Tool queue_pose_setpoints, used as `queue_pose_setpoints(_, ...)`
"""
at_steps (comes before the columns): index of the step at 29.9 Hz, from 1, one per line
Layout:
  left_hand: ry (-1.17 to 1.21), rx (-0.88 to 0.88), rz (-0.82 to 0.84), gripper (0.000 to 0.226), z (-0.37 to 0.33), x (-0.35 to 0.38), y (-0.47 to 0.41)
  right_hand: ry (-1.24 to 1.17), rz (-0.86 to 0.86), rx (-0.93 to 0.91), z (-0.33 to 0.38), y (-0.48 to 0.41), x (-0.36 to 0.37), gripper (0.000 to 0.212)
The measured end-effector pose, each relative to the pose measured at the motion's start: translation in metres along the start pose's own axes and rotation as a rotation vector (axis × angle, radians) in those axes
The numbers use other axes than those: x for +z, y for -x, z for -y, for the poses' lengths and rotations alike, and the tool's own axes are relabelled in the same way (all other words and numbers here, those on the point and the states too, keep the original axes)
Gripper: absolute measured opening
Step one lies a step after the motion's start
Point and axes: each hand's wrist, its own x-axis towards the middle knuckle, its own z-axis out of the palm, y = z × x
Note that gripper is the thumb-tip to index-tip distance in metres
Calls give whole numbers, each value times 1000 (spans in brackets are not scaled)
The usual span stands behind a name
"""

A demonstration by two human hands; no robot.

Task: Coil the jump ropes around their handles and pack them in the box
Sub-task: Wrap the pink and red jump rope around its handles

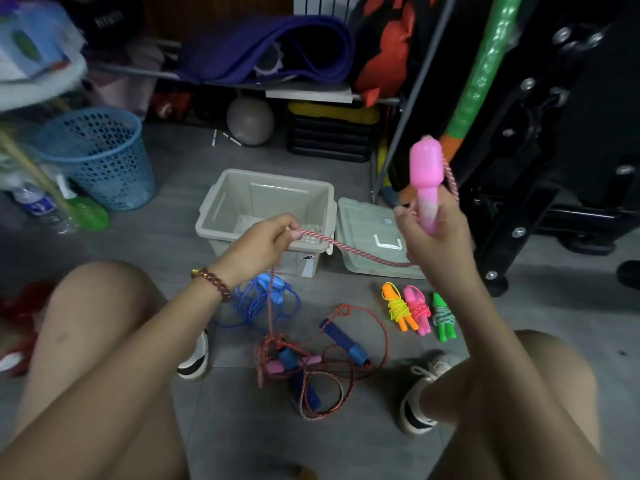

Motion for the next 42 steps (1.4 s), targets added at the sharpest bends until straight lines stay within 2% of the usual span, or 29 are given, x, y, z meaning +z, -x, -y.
queue_pose_setpoints(2, 120, 76, -63, 15, -18, 1, 6, 192, 44, -19, -2, 2, 3, 27)
queue_pose_setpoints(4, 223, 108, -110, 10, -33, 5, 12, 323, 188, -54, 1, 6, 11, 30)
queue_pose_setpoints(7, 400, 192, -35, 3, -47, 10, 19, 410, 390, -110, 2, 13, 34, 26)
queue_pose_setpoints(9, 478, 231, 21, 6, -50, 11, 21, 391, 348, -136, -2, 13, 43, 25)
queue_pose_setpoints(11, 530, 240, 34, 6, -52, 11, 22, 368, 289, -158, -6, 11, 45, 14)
queue_pose_setpoints(15, 575, 197, 53, 8, -46, 14, 18, 325, 288, -207, -6, 7, 39, 20)
queue_pose_setpoints(17, 522, 183, 121, 9, -37, 20, 17, 491, 245, -275, -9, 6, 33, 22)
queue_pose_setpoints(19, 417, 161, 160, 14, -26, 26, 16, 757, 115, -426, -14, 3, 26, 21)
queue_pose_setpoints(21, 339, 133, 174, 21, -13, 31, 15, 831, 81, -531, -20, -1, 18, 17)
queue_pose_setpoints(23, 312, 105, 184, 21, -4, 34, 14, 652, 193, -479, -20, -2, 13, 15)
queue_pose_setpoints(25, 280, 62, 214, 17, 3, 36, 13, 300, 271, -309, -14, -1, 10, 21)
queue_pose_setpoints(27, 219, 22, 270, 20, 10, 37, 12, -154, 231, -119, -1, 5, 10, 9)
queue_pose_setpoints(29, 181, -16, 316, 26, 15, 38, 11, -496, 153, 31, 3, 6, 8, 10)
queue_pose_setpoints(31, 185, -76, 299, 28, 18, 37, 11, -561, 66, 118, 4, 3, 4, 10)
queue_pose_setpoints(33, 221, -122, 194, 25, 13, 35, 10, -320, 3, 117, 2, 3, 3, 6)
queue_pose_setpoints(35, 269, -110, 35, 20, 1, 32, 8, -9, 18, 93, -5, 5, 5, 13)
queue_pose_setpoints(37, 286, -34, -97, 16, -17, 29, 9, 196, 133, 82, -10, 6, 8, 33)
queue_pose_setpoints(40, 348, 114, -188, 17, -43, 25, 19, 532, 335, -21, -13, 11, 14, 81)
queue_pose_setpoints(42, 405, 197, -170, 17, -56, 23, 26, 625, 379, -126, -13, 16, 24, 87)
